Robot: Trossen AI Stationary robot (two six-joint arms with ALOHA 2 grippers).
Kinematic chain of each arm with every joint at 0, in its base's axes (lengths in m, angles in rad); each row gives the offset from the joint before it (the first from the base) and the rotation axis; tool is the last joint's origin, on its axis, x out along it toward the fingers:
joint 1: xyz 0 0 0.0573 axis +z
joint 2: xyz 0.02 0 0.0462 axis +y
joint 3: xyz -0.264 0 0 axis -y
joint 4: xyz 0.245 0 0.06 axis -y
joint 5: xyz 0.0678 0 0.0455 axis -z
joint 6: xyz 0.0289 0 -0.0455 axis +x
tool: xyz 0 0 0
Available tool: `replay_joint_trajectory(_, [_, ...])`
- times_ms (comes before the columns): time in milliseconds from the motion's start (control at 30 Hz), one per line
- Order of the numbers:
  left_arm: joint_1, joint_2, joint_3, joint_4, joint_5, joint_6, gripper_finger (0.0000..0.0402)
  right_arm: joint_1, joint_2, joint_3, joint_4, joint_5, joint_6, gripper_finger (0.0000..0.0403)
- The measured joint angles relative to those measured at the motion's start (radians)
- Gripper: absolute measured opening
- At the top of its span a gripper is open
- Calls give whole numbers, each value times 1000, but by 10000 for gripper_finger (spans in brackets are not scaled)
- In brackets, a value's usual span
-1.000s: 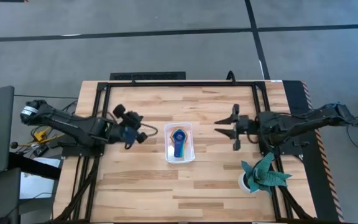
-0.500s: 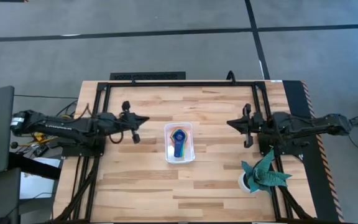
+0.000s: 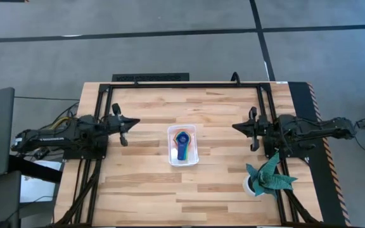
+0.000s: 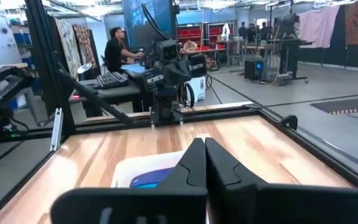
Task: Nest measuring cups in basket
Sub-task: Return to Home Position
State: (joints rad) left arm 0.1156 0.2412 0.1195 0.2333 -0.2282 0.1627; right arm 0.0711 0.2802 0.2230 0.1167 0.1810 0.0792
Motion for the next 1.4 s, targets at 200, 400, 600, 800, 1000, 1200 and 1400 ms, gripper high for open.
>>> replay_joint_trajectory(200, [-1,-140,-51,-12,68,-1,0,0,0,-58,173,-54,-16,5])
replay_joint_trajectory(400, [-1,-242,-56,-75,67,-9,0,0,-1,-130,291,-78,-14,4])
replay_joint_trajectory(600, [-1,-238,-55,-129,67,-14,0,0,-20,-131,205,-79,6,5])
replay_joint_trajectory(800, [-1,-238,-55,-138,66,-36,0,-13,-78,-131,136,-124,-31,3])
replay_joint_trajectory(1000, [-1,-238,-55,-116,84,-59,0,-61,-136,-131,84,-201,-48,6])
replay_joint_trajectory(1200, [-1,-238,-88,-101,117,-98,0,-109,-169,-177,97,-255,-2,6])
replay_joint_trajectory(1400, [-1,-238,-108,-44,109,-106,0,-128,-190,-214,130,-280,-6,4])
